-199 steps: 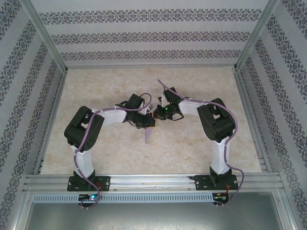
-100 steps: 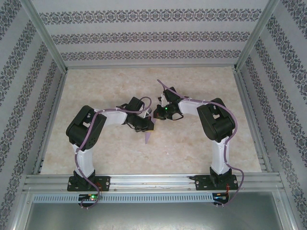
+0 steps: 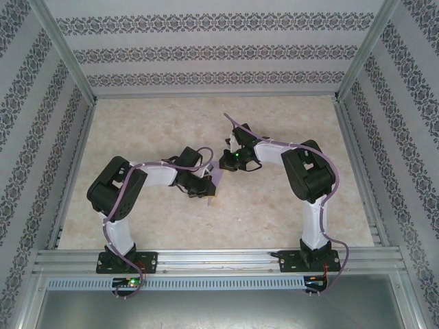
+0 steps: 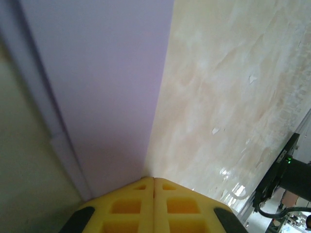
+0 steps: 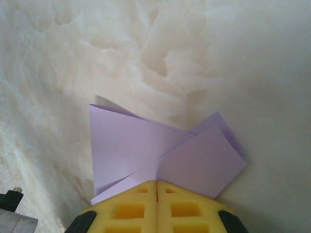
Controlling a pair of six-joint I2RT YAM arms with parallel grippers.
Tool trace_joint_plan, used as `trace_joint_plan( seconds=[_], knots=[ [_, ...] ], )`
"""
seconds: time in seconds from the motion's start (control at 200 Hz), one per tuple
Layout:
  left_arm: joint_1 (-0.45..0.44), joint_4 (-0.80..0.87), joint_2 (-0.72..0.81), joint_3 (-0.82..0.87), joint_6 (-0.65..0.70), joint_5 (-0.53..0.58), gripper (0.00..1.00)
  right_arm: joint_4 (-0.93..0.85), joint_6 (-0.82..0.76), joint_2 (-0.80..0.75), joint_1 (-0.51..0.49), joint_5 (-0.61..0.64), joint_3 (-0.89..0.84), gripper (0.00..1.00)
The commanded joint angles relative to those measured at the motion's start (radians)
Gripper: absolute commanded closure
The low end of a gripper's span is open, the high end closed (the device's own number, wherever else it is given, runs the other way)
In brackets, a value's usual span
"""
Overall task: Fold a paper plane with a square sheet of paper (fold left side to right side)
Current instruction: Fold the wing for the fifth time at the center of the table.
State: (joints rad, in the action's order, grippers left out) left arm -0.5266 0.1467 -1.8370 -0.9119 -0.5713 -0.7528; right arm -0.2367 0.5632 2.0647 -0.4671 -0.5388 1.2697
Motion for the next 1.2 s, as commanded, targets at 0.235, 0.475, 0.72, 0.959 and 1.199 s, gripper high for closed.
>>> trace_joint_plan(
  seconds=[0.235, 0.475, 0.72, 0.959, 1.199],
  knots=[
    [-0.028, 0.016, 0.063, 0.12, 0.025, -0.012, 0.94, -0.13, -0.038, 0.084, -0.004, 0.153, -0.035, 1.0],
    [-0.033, 0.008, 0.122, 0.205, 0.017, 0.016, 0.94, -0.137, -0.043, 0.084, -0.004, 0.158, -0.033, 1.0],
    [-0.033, 0.022, 0.217, 0.196, 0.01, -0.003, 0.94, -0.137, -0.04, 0.077, -0.011, 0.159, -0.038, 1.0],
    [-0.023, 0.068, 0.211, 0.043, 0.018, -0.056, 0.94, -0.124, -0.03, 0.067, -0.014, 0.152, -0.042, 1.0],
    [0.015, 0.07, -0.009, -0.142, 0.053, 0.002, 0.96, -0.09, -0.012, 0.053, -0.013, 0.124, -0.061, 1.0]
  ],
)
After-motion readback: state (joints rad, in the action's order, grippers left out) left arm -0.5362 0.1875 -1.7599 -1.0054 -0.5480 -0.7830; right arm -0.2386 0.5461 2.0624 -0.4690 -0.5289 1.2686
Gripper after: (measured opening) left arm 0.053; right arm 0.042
